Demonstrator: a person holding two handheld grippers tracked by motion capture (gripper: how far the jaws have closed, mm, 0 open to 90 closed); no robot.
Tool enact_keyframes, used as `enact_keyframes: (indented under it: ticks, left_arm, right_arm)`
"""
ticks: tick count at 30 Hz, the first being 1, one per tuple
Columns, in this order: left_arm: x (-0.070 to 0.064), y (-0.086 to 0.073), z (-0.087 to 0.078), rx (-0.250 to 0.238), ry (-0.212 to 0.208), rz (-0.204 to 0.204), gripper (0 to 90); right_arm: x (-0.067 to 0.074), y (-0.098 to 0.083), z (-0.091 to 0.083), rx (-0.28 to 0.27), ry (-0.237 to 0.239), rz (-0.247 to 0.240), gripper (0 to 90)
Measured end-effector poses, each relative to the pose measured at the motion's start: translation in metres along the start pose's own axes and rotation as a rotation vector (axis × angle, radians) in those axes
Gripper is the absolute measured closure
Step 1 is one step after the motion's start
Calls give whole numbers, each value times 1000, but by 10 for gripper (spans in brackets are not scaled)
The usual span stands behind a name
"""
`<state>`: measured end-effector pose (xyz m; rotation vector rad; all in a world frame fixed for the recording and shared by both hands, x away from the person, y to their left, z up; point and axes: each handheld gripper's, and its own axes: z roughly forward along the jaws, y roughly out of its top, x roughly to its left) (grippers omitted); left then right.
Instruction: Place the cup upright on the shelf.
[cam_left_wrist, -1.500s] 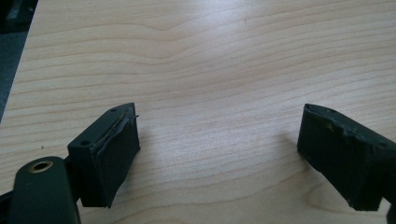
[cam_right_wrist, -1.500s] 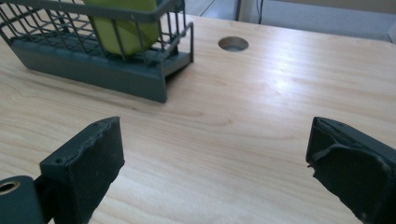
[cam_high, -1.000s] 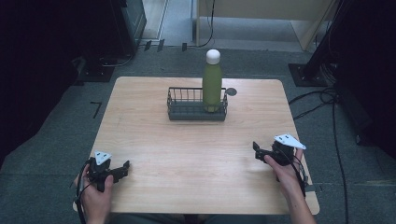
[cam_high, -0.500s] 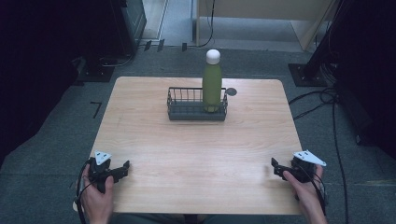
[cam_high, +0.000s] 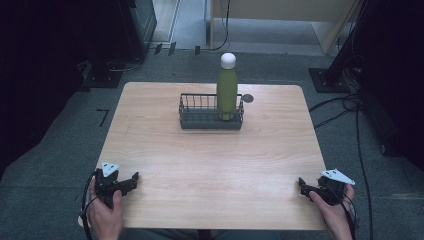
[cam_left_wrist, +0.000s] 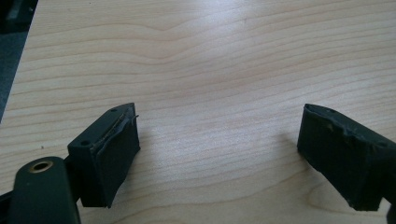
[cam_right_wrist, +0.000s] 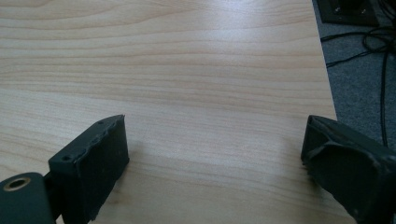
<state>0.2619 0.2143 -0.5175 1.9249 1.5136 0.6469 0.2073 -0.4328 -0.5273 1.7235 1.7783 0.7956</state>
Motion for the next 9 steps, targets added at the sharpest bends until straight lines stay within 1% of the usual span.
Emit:
enact_keyframes:
  ticks: [9]
  left_arm:
    - [0, 0, 0, 0, 0, 0, 134]
  right_arm:
    - [1, -1, 0, -3, -3, 2, 76]
